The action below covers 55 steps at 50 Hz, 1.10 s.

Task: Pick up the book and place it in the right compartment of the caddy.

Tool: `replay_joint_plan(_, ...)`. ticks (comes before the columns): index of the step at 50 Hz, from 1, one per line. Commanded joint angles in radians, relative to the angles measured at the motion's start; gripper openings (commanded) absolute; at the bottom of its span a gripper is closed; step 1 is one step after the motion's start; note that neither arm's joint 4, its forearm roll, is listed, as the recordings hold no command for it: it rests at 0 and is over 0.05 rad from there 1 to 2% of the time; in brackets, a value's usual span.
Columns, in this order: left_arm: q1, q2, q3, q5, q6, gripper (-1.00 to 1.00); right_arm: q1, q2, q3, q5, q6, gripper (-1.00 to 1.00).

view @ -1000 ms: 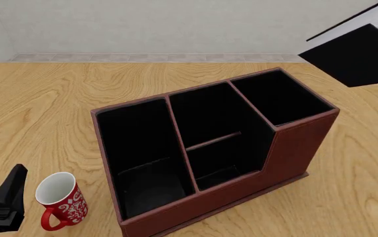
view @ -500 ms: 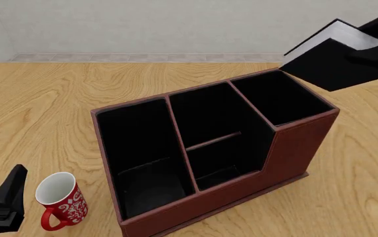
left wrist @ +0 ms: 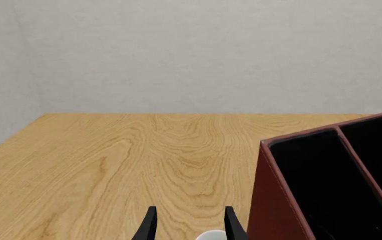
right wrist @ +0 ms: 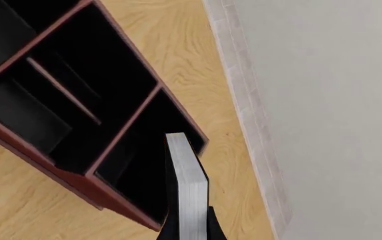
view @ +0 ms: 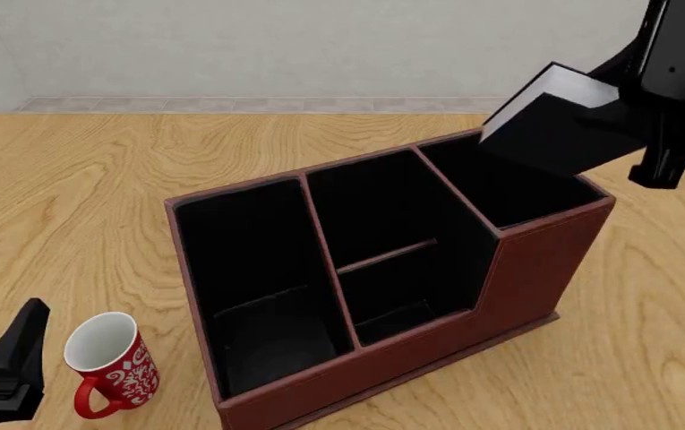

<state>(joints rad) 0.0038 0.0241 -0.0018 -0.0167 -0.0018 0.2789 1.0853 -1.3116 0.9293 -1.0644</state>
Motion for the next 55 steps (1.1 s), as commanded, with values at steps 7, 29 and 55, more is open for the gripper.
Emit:
replay_joint_plan(7,0.000,0.000,0.000,0.000,0.000,1.00,0.010,0.045,0.018,-0.040,0.011,-1.00)
replay_joint_plan(29,0.000,-0.001,0.000,0.001,0.000,1.00,0.016,0.100,0.077,-0.109,0.020,-1.00)
replay_joint_plan(55,0.000,0.000,0.000,0.000,0.000,1.00,0.011,0.163,0.109,-0.168,0.016,-1.00)
